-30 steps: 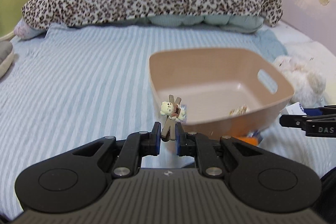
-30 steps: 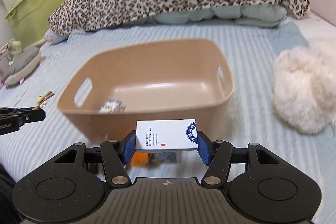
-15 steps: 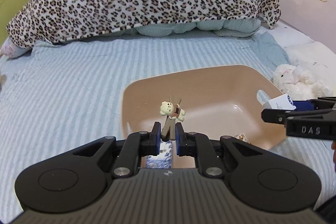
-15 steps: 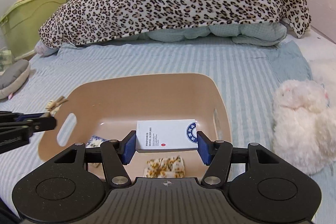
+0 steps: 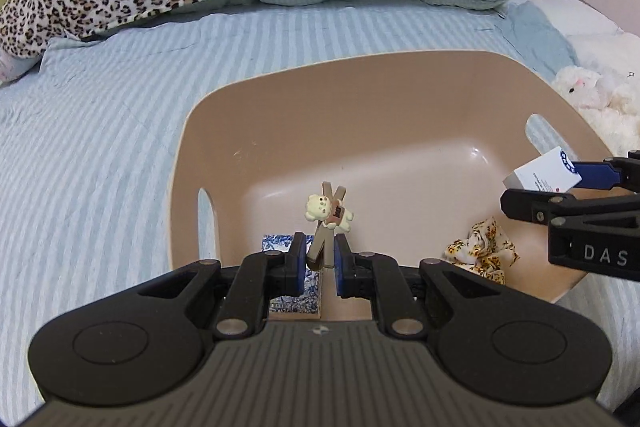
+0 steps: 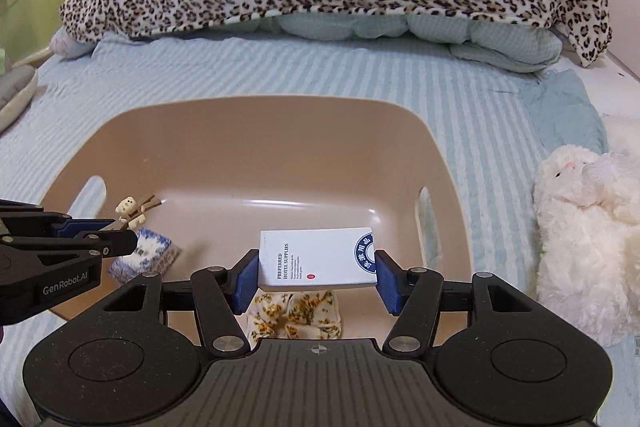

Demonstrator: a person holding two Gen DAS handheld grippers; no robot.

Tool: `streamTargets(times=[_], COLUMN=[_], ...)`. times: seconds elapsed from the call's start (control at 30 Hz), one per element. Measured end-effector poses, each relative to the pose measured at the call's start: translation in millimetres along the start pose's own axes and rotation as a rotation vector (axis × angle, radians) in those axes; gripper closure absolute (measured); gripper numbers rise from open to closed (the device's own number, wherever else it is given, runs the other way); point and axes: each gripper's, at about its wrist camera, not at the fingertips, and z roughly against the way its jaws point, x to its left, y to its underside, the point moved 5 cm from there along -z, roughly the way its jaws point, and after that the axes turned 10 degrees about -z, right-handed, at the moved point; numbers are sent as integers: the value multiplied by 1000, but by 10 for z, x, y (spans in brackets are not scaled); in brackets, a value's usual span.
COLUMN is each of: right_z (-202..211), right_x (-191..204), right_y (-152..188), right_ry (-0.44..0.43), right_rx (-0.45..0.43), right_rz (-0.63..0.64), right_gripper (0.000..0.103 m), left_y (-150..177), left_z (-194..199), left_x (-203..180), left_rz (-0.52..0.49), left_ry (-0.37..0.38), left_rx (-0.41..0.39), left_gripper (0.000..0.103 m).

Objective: Organize objects
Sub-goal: 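Carry keychain and medicine box into the basket and open both tools, then move both tools back down to the remaining items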

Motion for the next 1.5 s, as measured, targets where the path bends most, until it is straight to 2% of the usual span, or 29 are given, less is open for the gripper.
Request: streamTargets(times=[0.03, 0.07, 0.1, 0.13, 0.17, 0.23, 0.37, 0.53, 0.6, 0.77, 1.17, 1.5], right_z=[25, 58, 96, 147, 197, 309, 530, 711, 741, 741, 549, 404], right_x=[11, 22, 31, 42, 48, 62, 79, 70, 59, 54, 46, 38], right_y=[5, 4, 0, -5, -14, -22, 2, 157, 236, 469, 883, 987], right_ry=[-4, -5, -6, -8, -10, -16, -29, -40, -40, -38, -19, -28], right_rx=[-4, -10, -18, -28, -39, -58, -85, -88, -79, -40, 49, 89], right_rz=[3, 8, 12, 16, 19, 23, 30, 34, 33, 33, 25, 9], right_gripper=[39, 37, 34, 31, 27, 23, 12, 10, 4, 3, 3, 3], left_y=[-1, -7, -14, -22, -34, -60, -30, 125, 210, 430, 940, 1087], left_z=[14, 41, 81, 139, 206, 339, 559, 806, 883, 990, 764, 487], left_x=[8, 16, 25, 41, 62, 93, 150, 235, 268, 322, 390, 280], left_rz=[0, 0, 4, 10, 17, 22, 28, 47, 52, 69, 130, 181], left_ry=[-1, 0, -4, -11, -20, -29, -42, -59, -70, -77, -77, -6], left_rx=[-1, -4, -11, -25, -46, -76, -85, -86, -80, -50, 71, 137], left_gripper=[83, 65, 53, 33, 24, 22, 19, 15, 15, 15, 15, 15])
